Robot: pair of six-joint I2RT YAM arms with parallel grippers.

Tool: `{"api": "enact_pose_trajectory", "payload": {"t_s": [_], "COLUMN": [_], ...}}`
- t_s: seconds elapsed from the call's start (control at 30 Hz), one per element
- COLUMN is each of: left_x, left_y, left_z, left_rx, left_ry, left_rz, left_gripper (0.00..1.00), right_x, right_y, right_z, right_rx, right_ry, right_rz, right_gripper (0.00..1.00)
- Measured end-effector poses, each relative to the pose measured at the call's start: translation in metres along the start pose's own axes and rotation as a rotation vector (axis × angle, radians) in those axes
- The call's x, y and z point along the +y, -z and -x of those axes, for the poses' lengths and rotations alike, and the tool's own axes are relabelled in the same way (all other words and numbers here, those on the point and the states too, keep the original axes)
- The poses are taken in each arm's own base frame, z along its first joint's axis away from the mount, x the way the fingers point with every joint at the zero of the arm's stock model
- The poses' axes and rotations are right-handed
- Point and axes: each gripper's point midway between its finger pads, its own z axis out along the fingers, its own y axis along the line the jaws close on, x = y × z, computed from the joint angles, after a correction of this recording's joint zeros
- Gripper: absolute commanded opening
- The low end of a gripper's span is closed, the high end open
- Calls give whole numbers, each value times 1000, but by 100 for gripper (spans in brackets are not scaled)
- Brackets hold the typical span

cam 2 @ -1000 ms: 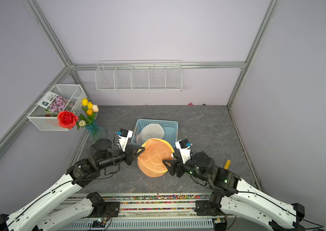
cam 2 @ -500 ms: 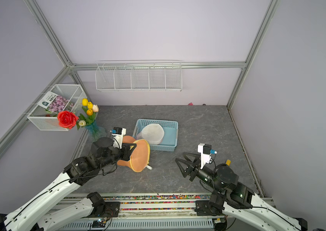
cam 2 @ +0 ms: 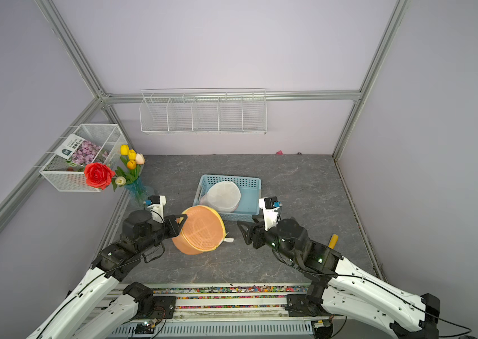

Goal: Turn the laundry bag inside out
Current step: Place the laundry bag at the center of the board.

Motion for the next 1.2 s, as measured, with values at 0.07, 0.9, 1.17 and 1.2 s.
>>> {"api": "enact_pose_trajectory", "payload": {"t_s": [0.07, 0.9, 1.17, 1.2], "left_x": [26, 114, 71, 68], "left_y": [-3, 64, 66, 64], "left_z": [-12, 19, 38, 37], "left_rx": [18, -301, -297, -283], "left_ry": [68, 367, 304, 298], "left_rz": [104, 520, 322, 308], "left_gripper": [0, 63, 62, 62], "right_x": [-9, -181, -201, -204], "right_y": [-11, -229, -256, -256], "right_z": [5, -47, -54, -57], "right_rx": [6, 437, 474, 483], "right_ry": [-13, -173, -183, -185], "right_rz": [-23, -402, -452, -461], "right_gripper": [72, 67, 65, 65]}}
